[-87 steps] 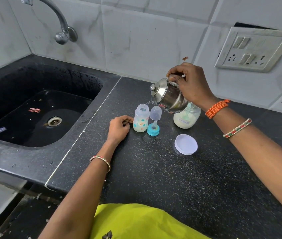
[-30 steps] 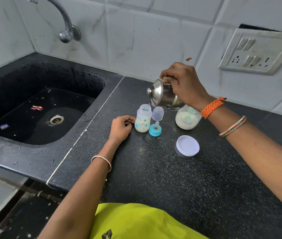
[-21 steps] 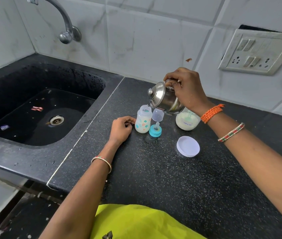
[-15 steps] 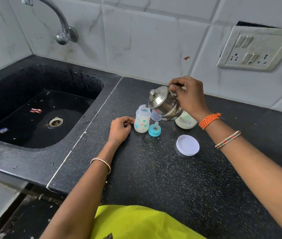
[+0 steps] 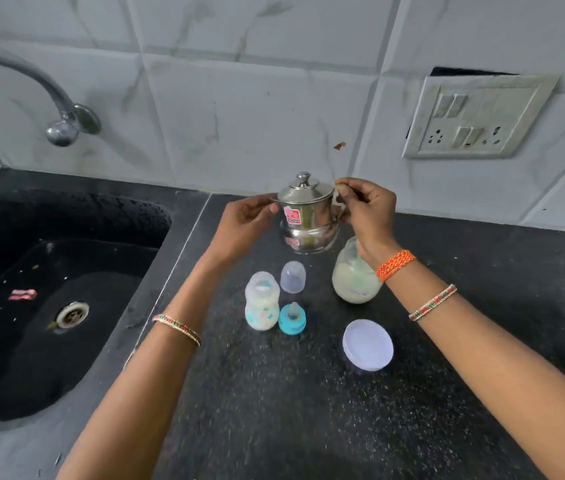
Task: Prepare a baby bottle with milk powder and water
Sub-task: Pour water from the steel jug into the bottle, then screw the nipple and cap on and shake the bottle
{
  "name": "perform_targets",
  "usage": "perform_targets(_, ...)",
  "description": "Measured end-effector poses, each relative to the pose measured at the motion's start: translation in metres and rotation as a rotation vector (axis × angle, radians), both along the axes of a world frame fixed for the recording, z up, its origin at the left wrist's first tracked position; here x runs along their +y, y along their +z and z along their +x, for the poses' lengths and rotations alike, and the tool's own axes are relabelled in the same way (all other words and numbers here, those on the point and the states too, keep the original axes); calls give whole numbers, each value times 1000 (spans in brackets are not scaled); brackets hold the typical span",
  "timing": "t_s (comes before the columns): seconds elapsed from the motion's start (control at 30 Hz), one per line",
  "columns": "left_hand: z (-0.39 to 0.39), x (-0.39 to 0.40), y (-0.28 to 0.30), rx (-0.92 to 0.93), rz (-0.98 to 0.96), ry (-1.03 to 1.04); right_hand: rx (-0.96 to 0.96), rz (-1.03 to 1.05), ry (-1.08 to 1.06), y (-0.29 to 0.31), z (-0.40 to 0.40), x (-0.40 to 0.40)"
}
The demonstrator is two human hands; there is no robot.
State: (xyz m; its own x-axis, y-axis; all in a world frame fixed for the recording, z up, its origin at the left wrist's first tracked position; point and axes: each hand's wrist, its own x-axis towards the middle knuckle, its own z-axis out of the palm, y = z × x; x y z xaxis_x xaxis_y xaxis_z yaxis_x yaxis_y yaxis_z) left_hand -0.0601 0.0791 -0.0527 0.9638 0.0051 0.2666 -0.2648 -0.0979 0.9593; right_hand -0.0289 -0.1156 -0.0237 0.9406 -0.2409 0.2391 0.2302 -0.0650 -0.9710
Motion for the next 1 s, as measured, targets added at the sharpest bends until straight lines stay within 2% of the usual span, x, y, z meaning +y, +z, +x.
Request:
perform_targets(0.07, 30, -7, 2, 20, -76, -12, 41, 1, 4, 1, 25, 5)
perform_targets(0.13, 57, -6, -7, 66, -121, 28, 79, -100, 17, -2, 51, 6)
perform_targets(0.27, 111, -1, -29, 110, -95, 73, 281, -246, 150, -12, 105, -2)
perform_targets(0.4, 146, -1, -51, 129, -101, 88, 341, -382, 154, -28, 140, -6)
perform_targets(0.5, 159, -3, -67, 171, -126, 84, 371, -476, 133, -37, 154, -3)
perform_targets(0.67, 172, -5, -81, 240, -208, 71, 441, -477, 106, -42, 163, 1)
perform_targets(0.8, 173, -3, -76, 314, -156, 52, 501, -683, 180, -28, 161, 2)
perform_targets(0.9, 155, -1, -61, 271, -43, 74, 373, -828, 150, -9, 144, 5)
perform_targets(1.0, 119, 1, -46, 155, 3, 133, 114, -763, 89, 6, 106, 10)
